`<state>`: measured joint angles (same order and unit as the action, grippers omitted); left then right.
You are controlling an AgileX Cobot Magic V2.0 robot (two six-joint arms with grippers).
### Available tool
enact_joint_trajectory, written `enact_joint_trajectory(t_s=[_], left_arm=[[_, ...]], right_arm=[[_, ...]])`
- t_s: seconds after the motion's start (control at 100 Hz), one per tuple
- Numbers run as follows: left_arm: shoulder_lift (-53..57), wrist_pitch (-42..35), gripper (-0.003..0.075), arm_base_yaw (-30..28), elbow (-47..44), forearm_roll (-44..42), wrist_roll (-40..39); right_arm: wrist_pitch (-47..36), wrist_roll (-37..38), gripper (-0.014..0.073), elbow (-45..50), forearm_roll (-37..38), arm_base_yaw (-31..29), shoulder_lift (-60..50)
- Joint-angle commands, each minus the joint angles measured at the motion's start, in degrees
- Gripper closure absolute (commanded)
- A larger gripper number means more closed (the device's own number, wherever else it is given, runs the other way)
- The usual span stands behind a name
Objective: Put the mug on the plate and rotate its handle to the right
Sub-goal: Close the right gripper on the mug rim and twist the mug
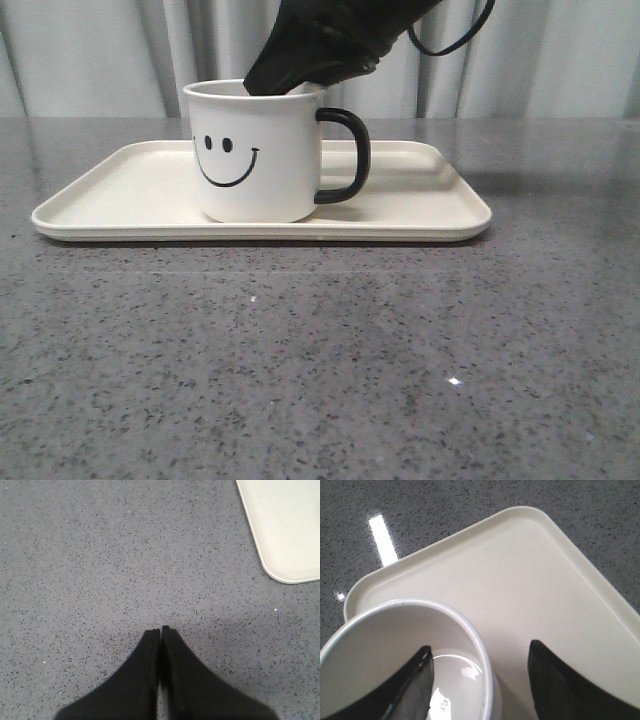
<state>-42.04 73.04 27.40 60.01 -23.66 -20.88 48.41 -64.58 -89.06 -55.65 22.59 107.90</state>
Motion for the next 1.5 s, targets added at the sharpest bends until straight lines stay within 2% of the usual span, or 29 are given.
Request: enact_joint_trajectory(t_s=[0.0,0.36,1.17,1.23,1.35,1.49], left_arm=[[0.00,-1.16,0.0740,0.33,1.30,-1.26,-0.58],[0.00,-1.24,0.0740,0.33,1.30,-1.26,-0.58],[0.00,-1.24,0.0740,0.33,1.30,-1.26,-0.58],[0.00,-1.24,0.0740,0.33,1.30,-1.26,-0.58],[0.00,-1.24,0.0740,0.33,1.30,-1.26,-0.58],[0.00,-1.24,0.0740,0.33,1.30,-1.26,-0.58]], right_arm=[[0.78,0.03,0.0159,-1.97,-2.36,-0.07,-3.05],[1.79,1.25,0.0159,-1.97,0.28,-0.07,-3.05],[2.75,2.58,0.0165,-1.97,0.74,-0.07,-3.05],[3.28,2.58,0.0193,-1.97,1.37,-0.07,-3.05],[4.25,2.58,0.0320,-1.97,2.94,-0.07,-3.05],[4.67,2.58,0.0424,-1.97,3.07,-0.07,-3.05]])
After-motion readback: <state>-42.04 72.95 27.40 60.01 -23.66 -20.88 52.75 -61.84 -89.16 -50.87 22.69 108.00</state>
